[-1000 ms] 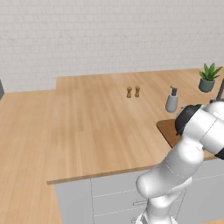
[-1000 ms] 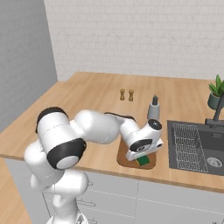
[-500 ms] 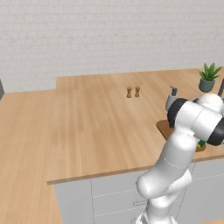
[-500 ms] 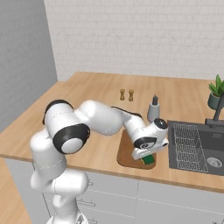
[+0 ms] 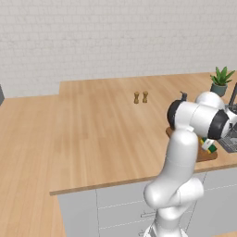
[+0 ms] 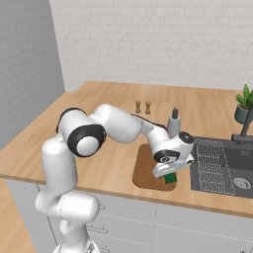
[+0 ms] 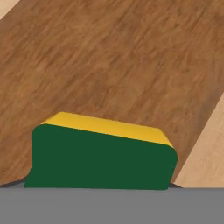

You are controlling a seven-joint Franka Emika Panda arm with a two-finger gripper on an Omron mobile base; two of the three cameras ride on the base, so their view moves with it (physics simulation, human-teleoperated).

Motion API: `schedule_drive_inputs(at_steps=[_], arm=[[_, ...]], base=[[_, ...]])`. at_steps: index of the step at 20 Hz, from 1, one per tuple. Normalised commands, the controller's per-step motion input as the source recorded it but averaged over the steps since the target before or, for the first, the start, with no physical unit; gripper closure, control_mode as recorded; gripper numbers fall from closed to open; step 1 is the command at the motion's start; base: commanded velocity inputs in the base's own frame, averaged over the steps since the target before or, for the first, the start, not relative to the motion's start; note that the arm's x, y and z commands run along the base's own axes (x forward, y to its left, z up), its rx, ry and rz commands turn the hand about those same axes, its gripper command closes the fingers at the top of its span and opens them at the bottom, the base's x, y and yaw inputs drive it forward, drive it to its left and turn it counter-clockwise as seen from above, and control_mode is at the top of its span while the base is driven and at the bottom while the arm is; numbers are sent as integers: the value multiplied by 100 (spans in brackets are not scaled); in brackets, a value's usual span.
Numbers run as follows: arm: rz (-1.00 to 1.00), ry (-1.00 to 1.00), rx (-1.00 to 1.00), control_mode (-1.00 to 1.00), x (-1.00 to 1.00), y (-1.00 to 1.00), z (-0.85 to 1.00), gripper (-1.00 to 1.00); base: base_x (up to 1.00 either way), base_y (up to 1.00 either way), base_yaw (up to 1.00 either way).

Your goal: Pick up the sponge from the counter and clean the cutting board by briefly scrubbing or pressing down on the cutting board. Once finished, release the sponge.

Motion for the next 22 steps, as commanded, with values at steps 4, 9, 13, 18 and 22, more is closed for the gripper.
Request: schedule_drive_inputs(at_steps=[4,9,13,18,22], arm=[[0,0,0,-100,0,12,-46,100],[0,2,1,-100,4,44,-30,100],[0,1,0,-100,0,37,-22,100],[0,0,0,-100,-9,49,-2,100],[0,0,0,-100,0,70,-15,100]], base=[[0,0,0],[0,0,0],[0,0,0],[0,0,0],[0,0,0]])
